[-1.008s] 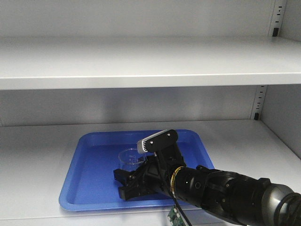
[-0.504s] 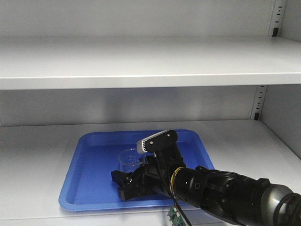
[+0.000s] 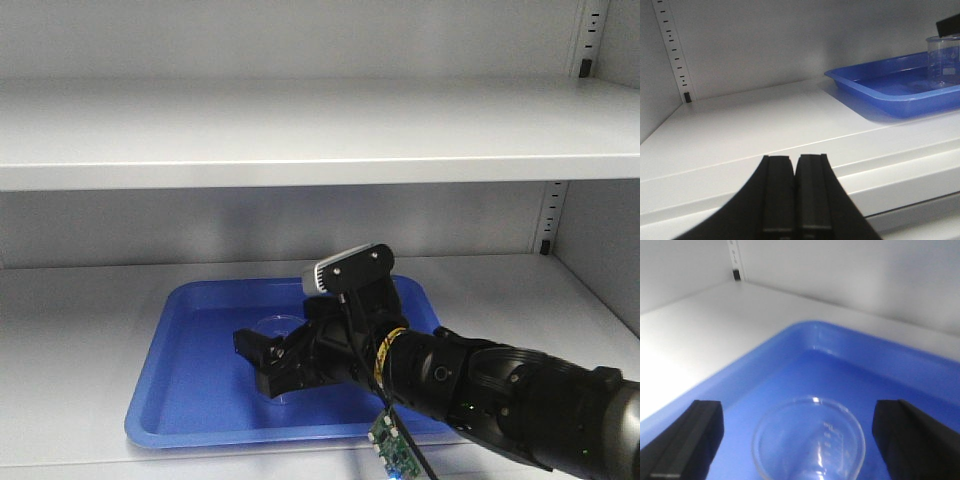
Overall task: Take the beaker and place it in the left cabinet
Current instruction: 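Open the right gripper to release the beaker on the tray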
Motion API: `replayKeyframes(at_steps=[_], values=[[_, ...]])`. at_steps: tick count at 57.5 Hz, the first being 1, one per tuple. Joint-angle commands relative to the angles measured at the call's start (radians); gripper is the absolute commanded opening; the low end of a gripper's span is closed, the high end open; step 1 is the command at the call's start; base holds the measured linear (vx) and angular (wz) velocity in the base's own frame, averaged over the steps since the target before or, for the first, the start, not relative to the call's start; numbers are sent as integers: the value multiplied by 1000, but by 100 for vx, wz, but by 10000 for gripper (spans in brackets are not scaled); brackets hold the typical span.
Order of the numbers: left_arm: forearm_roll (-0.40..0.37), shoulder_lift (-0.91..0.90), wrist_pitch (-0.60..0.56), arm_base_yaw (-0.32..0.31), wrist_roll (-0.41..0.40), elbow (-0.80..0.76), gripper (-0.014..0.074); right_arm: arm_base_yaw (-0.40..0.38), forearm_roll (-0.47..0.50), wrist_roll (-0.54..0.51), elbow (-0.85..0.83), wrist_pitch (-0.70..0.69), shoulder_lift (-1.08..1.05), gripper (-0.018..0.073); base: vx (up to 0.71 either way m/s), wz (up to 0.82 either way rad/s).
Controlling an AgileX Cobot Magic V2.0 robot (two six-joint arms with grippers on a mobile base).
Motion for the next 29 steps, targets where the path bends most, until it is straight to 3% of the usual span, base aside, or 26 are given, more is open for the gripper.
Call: replayKeyframes(at_steps=[1,12,29], values=[[-3,-18,-84,-1,-3,16,1,-5,14,-2,-30,-62,-79,613,0,0],[-3,-18,-84,-1,-3,16,1,-5,13,-2,38,-66,-175,518,0,0],[-3,-18,-84,-1,-3,16,1,-5,13,-2,208,-43,-383,204,0,0]])
